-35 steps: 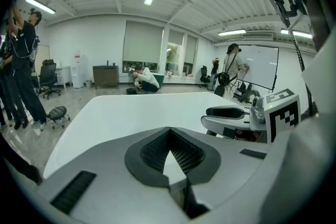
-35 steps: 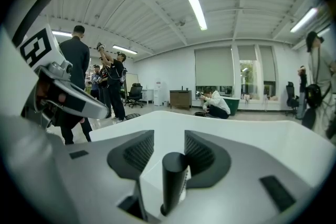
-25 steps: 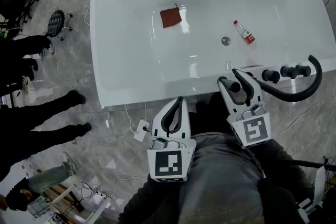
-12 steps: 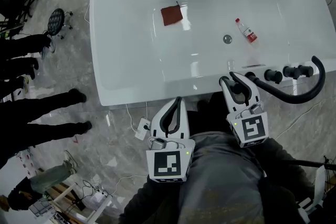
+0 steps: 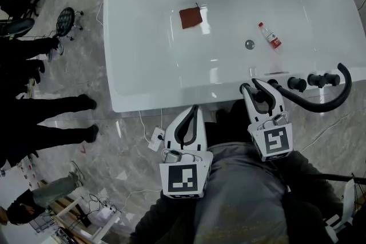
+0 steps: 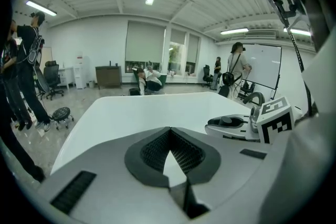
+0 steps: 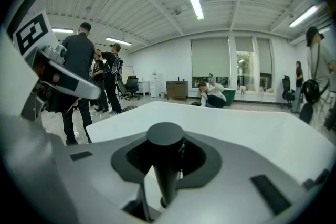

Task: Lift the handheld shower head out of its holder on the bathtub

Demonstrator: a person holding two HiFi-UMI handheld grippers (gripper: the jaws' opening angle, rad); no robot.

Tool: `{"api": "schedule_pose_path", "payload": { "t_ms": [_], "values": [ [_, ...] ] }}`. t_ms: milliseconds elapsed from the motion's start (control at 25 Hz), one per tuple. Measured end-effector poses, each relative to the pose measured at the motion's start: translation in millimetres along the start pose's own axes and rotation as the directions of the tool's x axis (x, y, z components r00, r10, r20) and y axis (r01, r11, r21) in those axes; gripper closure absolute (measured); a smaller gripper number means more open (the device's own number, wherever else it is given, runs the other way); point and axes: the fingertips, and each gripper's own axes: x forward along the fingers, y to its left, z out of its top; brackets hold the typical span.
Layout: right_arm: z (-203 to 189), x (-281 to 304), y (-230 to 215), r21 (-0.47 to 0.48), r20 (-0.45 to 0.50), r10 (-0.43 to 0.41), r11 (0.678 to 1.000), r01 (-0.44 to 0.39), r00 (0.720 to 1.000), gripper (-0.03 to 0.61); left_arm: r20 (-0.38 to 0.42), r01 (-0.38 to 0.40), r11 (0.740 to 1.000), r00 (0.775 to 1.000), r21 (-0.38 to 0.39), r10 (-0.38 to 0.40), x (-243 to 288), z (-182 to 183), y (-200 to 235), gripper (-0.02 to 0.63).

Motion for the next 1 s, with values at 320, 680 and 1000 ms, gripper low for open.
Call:
{"api": "schedule_pose_path", "payload": {
  "t_ms": [320, 680, 1000],
  "values": [
    [44, -18, 8, -0.033, 0.038, 0.011, 0.999, -0.01, 0.999, 0.474, 0.028, -0.001, 1.0, 1.0, -0.003, 0.001, -23, 25, -7, 0.611],
    [101, -42, 17, -0.04, 0.081, 0.015, 0.999, -0.011, 0.997, 0.474, 0.08, -0.001, 1.0, 0.997, 0.005, 0.0, -54, 68, -10, 0.611],
    [173, -73, 26, -0.091, 0.133, 0.051, 0.995, -0.039, 0.99, 0.474, 0.171, -0.023, 1.0, 0.985, 0.012, 0.021, -85, 117, -10, 0.611]
  ]
}}
